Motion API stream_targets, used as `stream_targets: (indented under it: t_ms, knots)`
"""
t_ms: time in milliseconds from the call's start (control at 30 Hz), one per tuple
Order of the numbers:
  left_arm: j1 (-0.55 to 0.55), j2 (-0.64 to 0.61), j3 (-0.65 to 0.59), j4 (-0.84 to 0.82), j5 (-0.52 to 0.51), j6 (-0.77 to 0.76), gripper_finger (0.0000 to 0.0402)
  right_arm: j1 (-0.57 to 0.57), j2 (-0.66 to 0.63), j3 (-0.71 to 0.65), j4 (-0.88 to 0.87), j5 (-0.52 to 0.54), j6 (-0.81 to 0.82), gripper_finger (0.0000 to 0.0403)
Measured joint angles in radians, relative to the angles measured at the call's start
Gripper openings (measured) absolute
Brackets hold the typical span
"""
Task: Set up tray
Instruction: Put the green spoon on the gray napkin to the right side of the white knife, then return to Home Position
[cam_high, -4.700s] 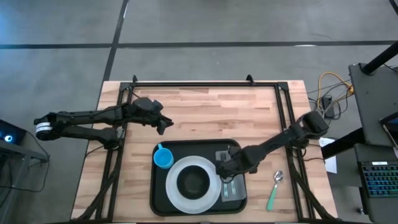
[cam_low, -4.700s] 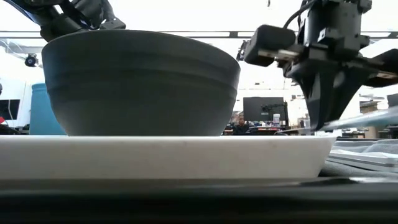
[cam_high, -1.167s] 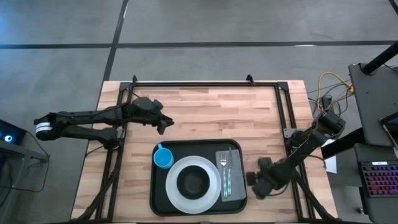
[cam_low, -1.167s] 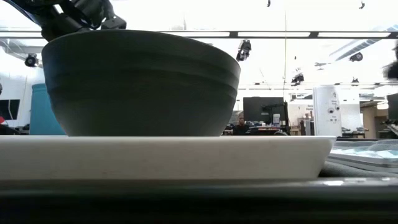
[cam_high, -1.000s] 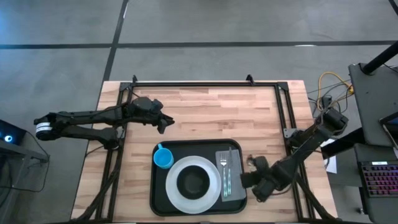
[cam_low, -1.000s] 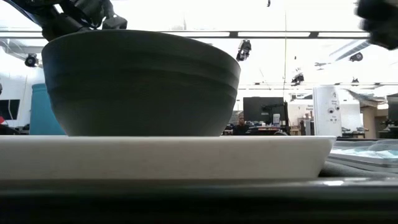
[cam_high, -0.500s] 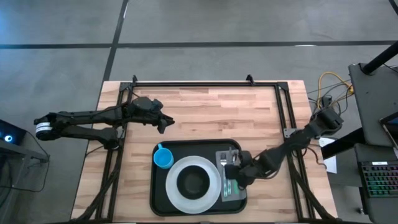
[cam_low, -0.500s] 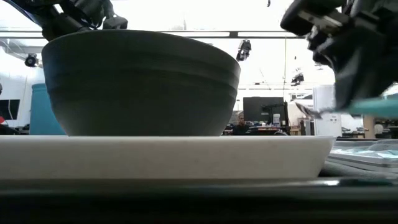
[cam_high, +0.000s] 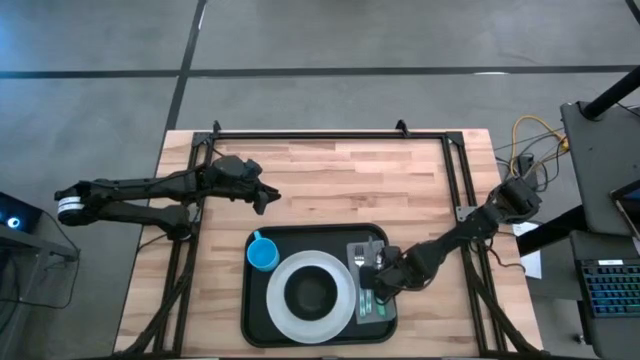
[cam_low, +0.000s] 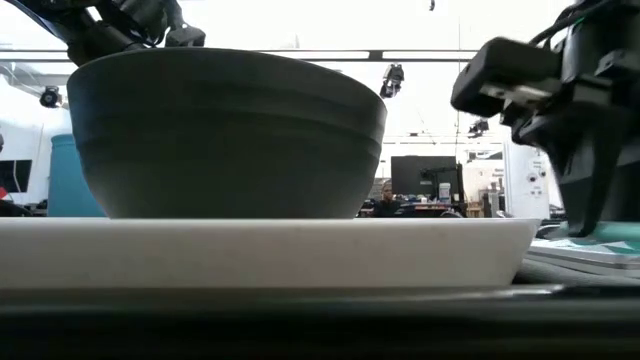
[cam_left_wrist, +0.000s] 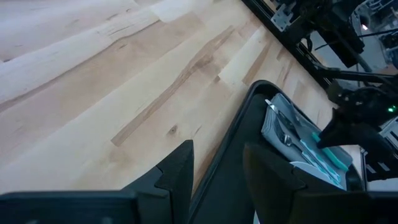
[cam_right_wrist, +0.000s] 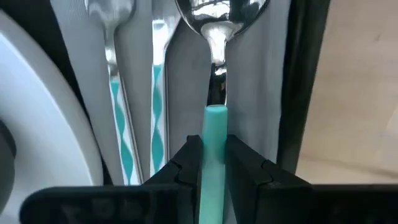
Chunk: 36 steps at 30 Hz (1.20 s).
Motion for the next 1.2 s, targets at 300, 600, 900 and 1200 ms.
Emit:
stream_targets:
  t_ms: [300,600,900,1200]
  knots:
    - [0.0,0.0,0.0,0.0,0.0,0.0,0.012,-0.01,-0.001,0.001,0.008,-0.019,0.006,0.0107]
    - [0.0,0.0,0.0,-0.001,0.005,-0.008,0.012,-0.004,-0.045,0.089,-0.158,0.154,-0.102,0.015]
    - [0.0,0.0,0.0,-0.034,0.08,-0.076,0.012,-0.037,-0.127,0.293,-0.434,0.167,-0.499,0.0144]
    - [0.0,-0.06,0.0,0.089,0.399,-0.063,0.012,-0.102,-0.259,0.377,-0.221,0.387,-0.857,0.0132]
